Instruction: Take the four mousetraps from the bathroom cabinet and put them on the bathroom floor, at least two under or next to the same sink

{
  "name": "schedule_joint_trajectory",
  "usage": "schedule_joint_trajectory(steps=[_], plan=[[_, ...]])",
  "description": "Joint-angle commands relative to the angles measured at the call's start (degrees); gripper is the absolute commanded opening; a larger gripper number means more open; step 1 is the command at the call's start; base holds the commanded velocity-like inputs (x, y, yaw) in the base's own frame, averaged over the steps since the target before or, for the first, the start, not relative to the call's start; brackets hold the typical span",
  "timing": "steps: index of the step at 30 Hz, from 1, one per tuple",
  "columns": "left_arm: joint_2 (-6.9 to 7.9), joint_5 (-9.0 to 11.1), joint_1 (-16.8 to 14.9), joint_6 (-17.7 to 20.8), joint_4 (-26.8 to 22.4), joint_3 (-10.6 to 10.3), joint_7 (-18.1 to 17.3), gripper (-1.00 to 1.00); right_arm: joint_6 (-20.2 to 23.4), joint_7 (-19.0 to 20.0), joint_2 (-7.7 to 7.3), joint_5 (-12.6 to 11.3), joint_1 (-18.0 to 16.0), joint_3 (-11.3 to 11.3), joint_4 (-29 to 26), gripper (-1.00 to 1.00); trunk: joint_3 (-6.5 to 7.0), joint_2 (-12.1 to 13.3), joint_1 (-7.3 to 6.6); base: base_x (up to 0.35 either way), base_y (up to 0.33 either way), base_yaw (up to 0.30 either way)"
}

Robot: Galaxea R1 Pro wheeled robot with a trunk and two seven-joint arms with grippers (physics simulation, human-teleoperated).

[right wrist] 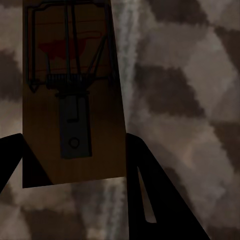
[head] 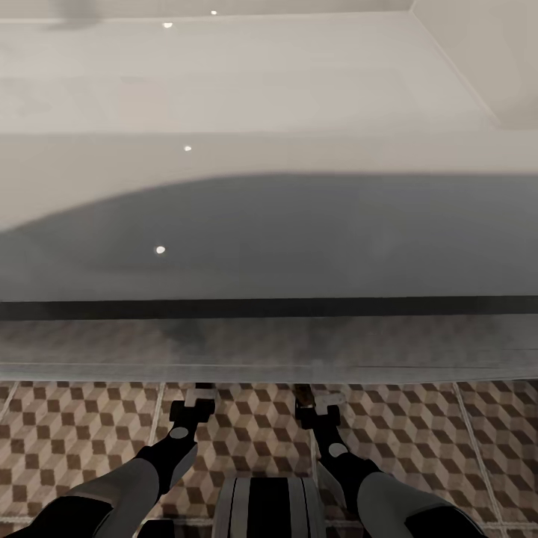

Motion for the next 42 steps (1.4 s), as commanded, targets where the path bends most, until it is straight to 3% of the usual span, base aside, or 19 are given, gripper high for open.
schedule_joint_trajectory(steps=[1,42], plan=[[0.0,-0.26,-0.03,-0.06,0.07,-0.44,0.53,-1.0,-0.04,-0.82,0.01,0.2,-0.03,0.43,0.06,-1.0,-0.03,-0.01,-0.01,0.0,0.0,0.0],[0.11,0.01,-0.03,4.01,0.07,-0.35,0.53,-1.0,3.72,-0.75,0.01,-0.12,-0.07,0.26,0.08,-1.0,-0.03,-0.01,-0.01,0.0,0.0,0.0]])
